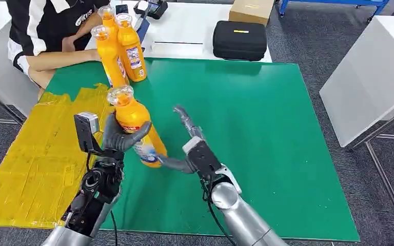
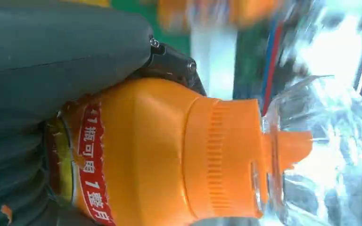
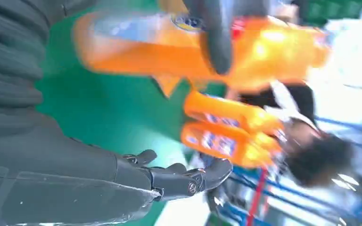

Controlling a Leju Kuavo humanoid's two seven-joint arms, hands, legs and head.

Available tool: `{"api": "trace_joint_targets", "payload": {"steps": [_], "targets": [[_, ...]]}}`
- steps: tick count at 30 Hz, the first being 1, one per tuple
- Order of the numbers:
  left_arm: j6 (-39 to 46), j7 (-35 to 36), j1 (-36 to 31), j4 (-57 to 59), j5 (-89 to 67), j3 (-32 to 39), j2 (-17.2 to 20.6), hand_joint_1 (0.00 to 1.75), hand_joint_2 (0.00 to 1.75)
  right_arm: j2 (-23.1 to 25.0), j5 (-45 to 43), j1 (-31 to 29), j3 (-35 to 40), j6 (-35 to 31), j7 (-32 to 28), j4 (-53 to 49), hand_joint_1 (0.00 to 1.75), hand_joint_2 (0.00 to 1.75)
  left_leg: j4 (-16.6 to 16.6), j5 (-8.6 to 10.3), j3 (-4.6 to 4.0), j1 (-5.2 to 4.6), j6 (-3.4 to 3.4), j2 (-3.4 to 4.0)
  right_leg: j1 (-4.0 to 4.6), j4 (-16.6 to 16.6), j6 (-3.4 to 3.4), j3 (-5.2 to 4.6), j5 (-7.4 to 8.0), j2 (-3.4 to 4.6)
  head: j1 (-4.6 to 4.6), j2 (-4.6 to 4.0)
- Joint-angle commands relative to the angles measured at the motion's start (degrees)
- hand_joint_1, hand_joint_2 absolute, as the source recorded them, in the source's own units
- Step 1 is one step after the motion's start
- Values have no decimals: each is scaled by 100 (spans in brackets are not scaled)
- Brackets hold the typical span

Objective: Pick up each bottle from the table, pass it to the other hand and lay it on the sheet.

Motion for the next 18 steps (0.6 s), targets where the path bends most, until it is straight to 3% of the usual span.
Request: {"api": "trace_joint_targets", "payload": {"steps": [1, 2, 4, 7, 16, 18], "targets": [[2782, 349, -614, 572, -3709, -14, 498, 175, 175, -305, 37, 470, -201, -658, -459, -1737, 0, 175, 17, -35, 55, 6, 3, -19, 10, 19, -53, 57, -37, -7, 4, 0], [2740, 342, -626, 582, -3723, 40, 499, 175, 175, -320, 44, 490, -203, -672, -439, -1819, 0, 175, 1, -13, 24, 2, 1, -8, 5, 4, -27, 26, -13, -2, 0, 0], [2890, 434, -692, 737, -4097, 36, 525, 175, 175, -341, 66, 515, -209, -704, -407, -1923, 0, 175, 11, -29, 48, 5, 3, -11, 8, 12, -42, 50, -29, -1, 4, 0], [3047, 1542, -635, 673, -7584, 855, 362, 175, 175, -392, 299, 579, -200, -968, -494, -2259, 0, 175, 8, -29, 52, 5, 3, -10, 9, 8, -42, 53, -27, 0, 2, 0], [3047, 1394, -738, 1048, -7611, 969, 391, 175, 175, -467, 441, 706, -243, -1162, -467, -2641, 0, 175, 2, -16, 31, 3, 2, -4, 5, 2, -30, 30, -15, 3, 0, 0], [3047, 2099, -831, 1426, -8859, 820, 554, 175, 175, -529, 512, 718, -220, -1286, -532, -2679, 0, 175, 2, -19, 38, 4, 1, -5, 7, 3, -34, 36, -17, 1, 0, 0]]}}
